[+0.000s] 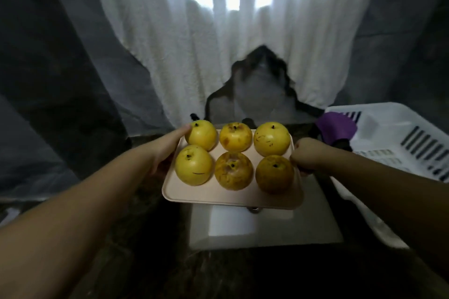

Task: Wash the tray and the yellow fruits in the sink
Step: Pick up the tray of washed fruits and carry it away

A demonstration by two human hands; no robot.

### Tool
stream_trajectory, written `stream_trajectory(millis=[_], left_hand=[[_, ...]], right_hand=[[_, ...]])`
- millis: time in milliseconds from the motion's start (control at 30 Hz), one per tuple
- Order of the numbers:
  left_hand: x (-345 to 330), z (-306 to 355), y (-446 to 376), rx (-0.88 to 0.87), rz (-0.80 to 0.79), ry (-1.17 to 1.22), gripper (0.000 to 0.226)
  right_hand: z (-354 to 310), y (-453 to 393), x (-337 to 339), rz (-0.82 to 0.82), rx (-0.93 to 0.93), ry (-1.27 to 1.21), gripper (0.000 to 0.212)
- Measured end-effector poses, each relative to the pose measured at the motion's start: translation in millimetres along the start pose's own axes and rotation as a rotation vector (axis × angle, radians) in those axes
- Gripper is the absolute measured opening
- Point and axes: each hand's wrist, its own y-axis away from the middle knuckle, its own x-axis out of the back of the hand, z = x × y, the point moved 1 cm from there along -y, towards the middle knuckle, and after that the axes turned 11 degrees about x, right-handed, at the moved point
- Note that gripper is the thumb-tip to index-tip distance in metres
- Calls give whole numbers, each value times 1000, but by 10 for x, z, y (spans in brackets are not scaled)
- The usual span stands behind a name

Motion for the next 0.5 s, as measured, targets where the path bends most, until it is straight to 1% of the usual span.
stream_trajectory(millis=[67,133,167,200,267,300,367,433,500], left_hand=[[-225,213,1,-21,-23,-49,88],[-437,381,-6,-33,-39,-98,99],[-564,467,-2,-38,-58,-123,99],[-695,553,24,-42,-66,-146,94],[-949,713,62,-37,-92,-187,86],[-1089,797,92,-30,-132,-207,87],[-1349,946,133,-34,-245,-229,88],[-1600,1114,129,-65,-278,-253,86],[-1858,1280,128,-81,-319,-291,86]], right_hand=[[161,109,190,55,-39,-14,22],[288,196,332,84,-87,-17,17],[363,245,425,94,-112,-35,12],[443,293,518,114,-121,-48,9],[606,424,714,144,-128,-57,15],[670,495,820,165,-145,-70,19],[805,601,983,215,-196,-126,17],[949,709,1129,260,-261,-165,13],[1074,826,1256,294,-288,-162,13]])
